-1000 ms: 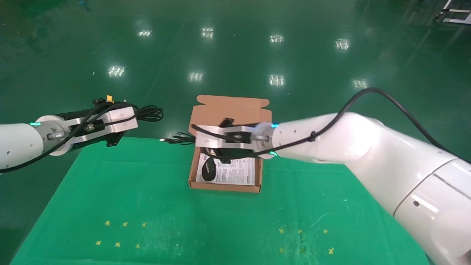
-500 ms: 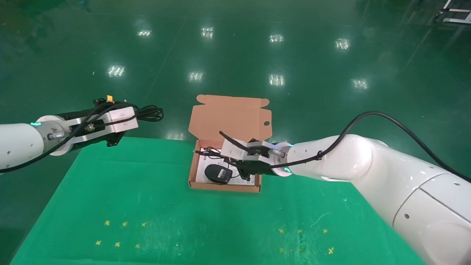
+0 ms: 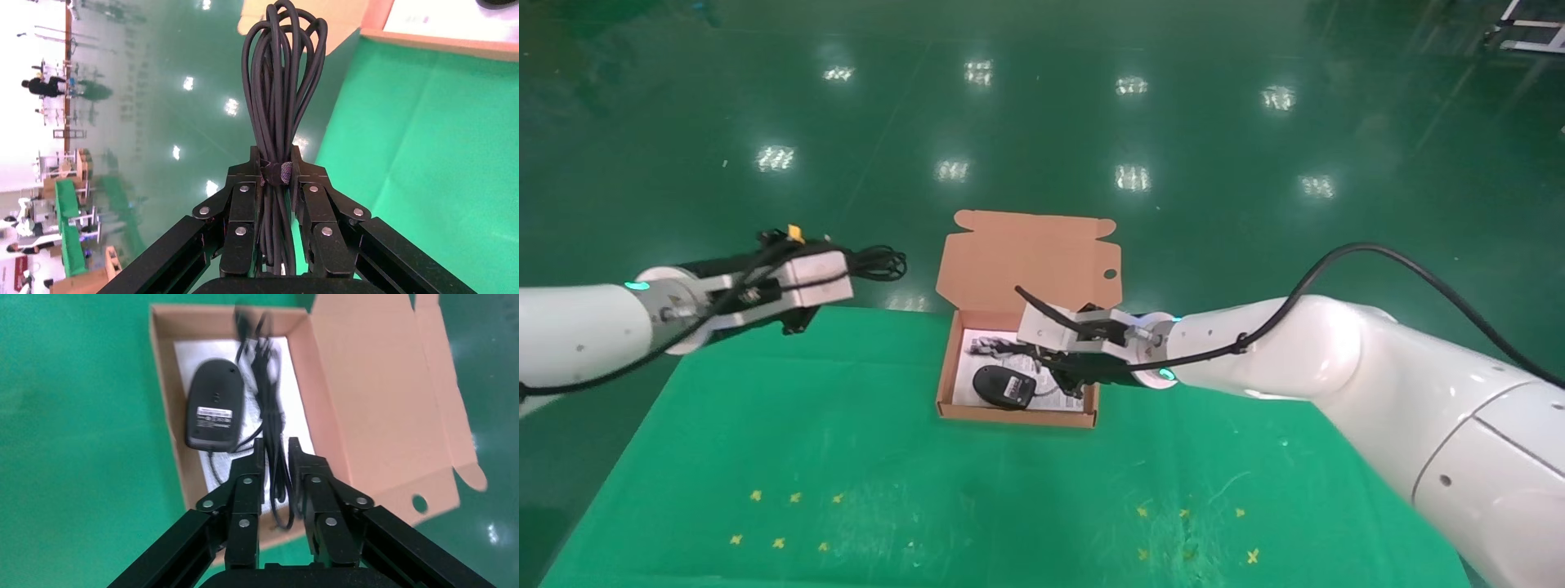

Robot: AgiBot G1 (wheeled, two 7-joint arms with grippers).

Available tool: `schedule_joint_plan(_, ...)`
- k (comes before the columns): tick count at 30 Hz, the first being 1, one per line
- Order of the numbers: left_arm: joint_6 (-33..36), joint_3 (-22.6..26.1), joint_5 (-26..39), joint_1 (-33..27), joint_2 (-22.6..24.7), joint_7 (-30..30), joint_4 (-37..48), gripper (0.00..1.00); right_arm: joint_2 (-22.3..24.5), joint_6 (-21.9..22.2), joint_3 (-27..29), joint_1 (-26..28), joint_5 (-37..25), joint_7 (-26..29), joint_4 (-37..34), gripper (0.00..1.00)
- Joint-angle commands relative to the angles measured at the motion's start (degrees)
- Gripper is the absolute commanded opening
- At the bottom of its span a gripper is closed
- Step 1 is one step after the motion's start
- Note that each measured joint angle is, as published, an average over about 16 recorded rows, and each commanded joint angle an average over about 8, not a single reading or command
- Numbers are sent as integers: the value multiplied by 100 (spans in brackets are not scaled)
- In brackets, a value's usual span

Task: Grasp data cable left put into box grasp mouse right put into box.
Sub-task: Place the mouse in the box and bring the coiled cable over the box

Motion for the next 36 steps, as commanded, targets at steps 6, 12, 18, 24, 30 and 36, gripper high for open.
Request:
schedule_joint_plan(6, -276, 205, 154, 112, 446, 203, 330, 0, 278, 15, -16, 110, -50, 92, 210, 100)
schedule_joint_plan(12, -737, 455, 211, 264, 991, 550, 802, 0, 895, 97, -16, 250, -159, 254, 763, 100)
schedule_joint_plan(18, -1361, 696, 131, 328, 1651, 983, 1524, 0, 1755, 134, -105, 466, -456, 675, 1677, 100)
schedule_joint_plan(24, -1908, 939, -267, 221, 2256, 1502, 2285, 0, 2652, 77, -243, 705, -919, 1357, 2815, 100)
schedule_joint_plan(30, -2231, 1352, -830, 79, 2474, 1963, 2760, 17, 3296, -64, -360, 906, -1461, 2111, 3760, 100)
schedule_joint_plan(36, -2301, 1640, -1127, -69, 2544, 2067, 3057, 92, 3556, -222, -429, 1039, -1809, 2529, 4201, 100)
